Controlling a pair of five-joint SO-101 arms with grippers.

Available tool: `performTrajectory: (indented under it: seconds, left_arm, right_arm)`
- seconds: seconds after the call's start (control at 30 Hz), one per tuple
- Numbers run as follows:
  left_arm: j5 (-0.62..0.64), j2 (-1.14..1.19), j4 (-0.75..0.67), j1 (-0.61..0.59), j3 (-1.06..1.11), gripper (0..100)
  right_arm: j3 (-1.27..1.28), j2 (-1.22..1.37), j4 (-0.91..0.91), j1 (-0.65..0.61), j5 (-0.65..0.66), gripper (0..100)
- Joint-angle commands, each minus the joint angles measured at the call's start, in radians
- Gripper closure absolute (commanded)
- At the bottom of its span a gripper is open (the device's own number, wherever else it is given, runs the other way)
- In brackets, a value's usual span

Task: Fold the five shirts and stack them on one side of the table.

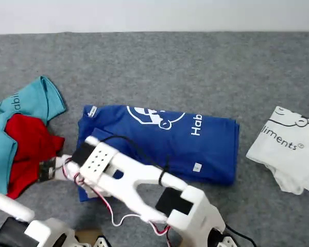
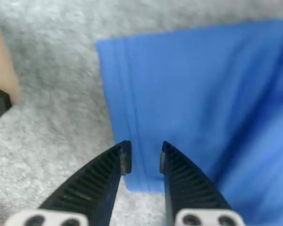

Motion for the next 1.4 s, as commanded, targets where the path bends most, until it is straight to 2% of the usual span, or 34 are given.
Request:
performTrajectory:
  seconds: [0.0, 0.8, 0.87, 1.0, 1.2, 1.37]
  left_arm:
    - [-0.012, -0.044, 0.018, -0.008, -0.005, 99]
    - [-0.032, -0.041, 0.012, 0.002, -0.005, 99]
    - [-0.032, -0.038, 0.012, 0.002, -0.005, 99]
    - [-0.032, -0.038, 0.012, 0.0, -0.005, 99]
    - [-0.032, -0.037, 0.005, 0.0, -0.004, 99]
    - [-0.032, -0.037, 0.005, 0.002, -0.004, 99]
  right_arm:
    - [-0.012, 0.012, -0.008, -0.035, 0.009, 89.0]
    - [-0.032, 0.12, -0.101, -0.042, 0.003, 86.5]
    - [-0.034, 0.127, -0.101, -0.033, 0.008, 88.3]
    - [-0.038, 0.139, -0.107, -0.008, 0.009, 99.3]
    - [-0.049, 0.137, -0.087, 0.022, 0.009, 98.7]
    - [-0.206, 0.139, 0.044, 0.056, 0.009, 98.7]
